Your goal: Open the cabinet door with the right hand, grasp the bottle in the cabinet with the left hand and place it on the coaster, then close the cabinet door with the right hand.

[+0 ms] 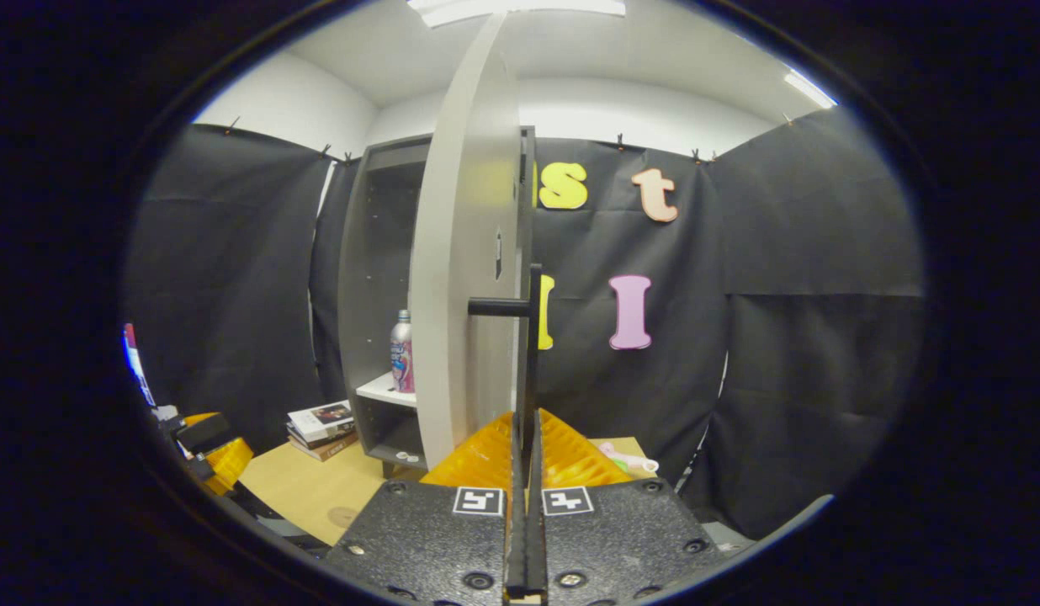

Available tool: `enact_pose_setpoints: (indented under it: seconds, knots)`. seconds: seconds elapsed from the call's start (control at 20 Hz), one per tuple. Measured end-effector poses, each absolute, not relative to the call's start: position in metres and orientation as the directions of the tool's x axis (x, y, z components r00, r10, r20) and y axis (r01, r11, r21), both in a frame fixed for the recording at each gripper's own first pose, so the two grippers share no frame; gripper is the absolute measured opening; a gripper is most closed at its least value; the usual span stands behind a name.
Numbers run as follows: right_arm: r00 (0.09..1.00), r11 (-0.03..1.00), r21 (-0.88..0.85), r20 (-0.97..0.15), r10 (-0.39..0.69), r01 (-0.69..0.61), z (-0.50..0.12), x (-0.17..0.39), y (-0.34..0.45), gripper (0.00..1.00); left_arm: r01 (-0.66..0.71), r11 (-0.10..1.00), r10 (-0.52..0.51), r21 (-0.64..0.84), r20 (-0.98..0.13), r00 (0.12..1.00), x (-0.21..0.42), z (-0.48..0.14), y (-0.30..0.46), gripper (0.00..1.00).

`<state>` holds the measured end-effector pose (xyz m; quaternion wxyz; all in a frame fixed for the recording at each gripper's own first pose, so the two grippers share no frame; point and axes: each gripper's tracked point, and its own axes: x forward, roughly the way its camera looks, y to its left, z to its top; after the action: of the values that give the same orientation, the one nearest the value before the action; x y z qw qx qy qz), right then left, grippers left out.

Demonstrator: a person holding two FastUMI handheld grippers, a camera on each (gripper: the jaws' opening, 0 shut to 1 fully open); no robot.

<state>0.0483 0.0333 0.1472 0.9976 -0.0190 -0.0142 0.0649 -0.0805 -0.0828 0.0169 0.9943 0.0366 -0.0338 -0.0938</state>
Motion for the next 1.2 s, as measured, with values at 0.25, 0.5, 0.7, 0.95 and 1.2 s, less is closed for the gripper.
enact_pose_setpoints:
  seconds: [0.25, 0.5, 0.7, 0.95, 1.2]
  knots:
    - [0.986, 0.986, 0.005, 0.033, 0.166, -0.166, 0.146, 0.044, 0.038, 0.04, 0.171, 0.983, -0.176, 0.069, 0.068, 0.982, -0.082, 0.018, -0.086, 0.95]
    - [0.988, 0.99, -0.003, 0.063, 0.14, -0.14, 0.135, 0.018, 0.022, 0.04, 0.14, 0.988, -0.144, 0.067, 0.074, 0.987, -0.087, 0.017, -0.083, 0.95]
    - [0.989, 0.993, -0.02, 0.095, 0.117, -0.116, 0.125, 0.002, 0.007, 0.18, 0.124, 0.99, -0.128, 0.067, 0.059, 0.99, -0.089, 0.012, -0.08, 0.95]
    - [0.987, 0.993, 0.024, 0.11, 0.114, -0.117, 0.12, -0.006, 0.001, 0.63, 0.13, 0.989, -0.133, 0.072, 0.039, 0.99, -0.086, 0.01, -0.081, 0.95]
    - [0.987, 0.993, 0.023, 0.113, 0.113, -0.116, 0.117, -0.004, 0.003, 0.82, 0.161, 0.984, -0.163, 0.074, 0.034, 0.986, -0.067, 0.015, -0.091, 0.95]
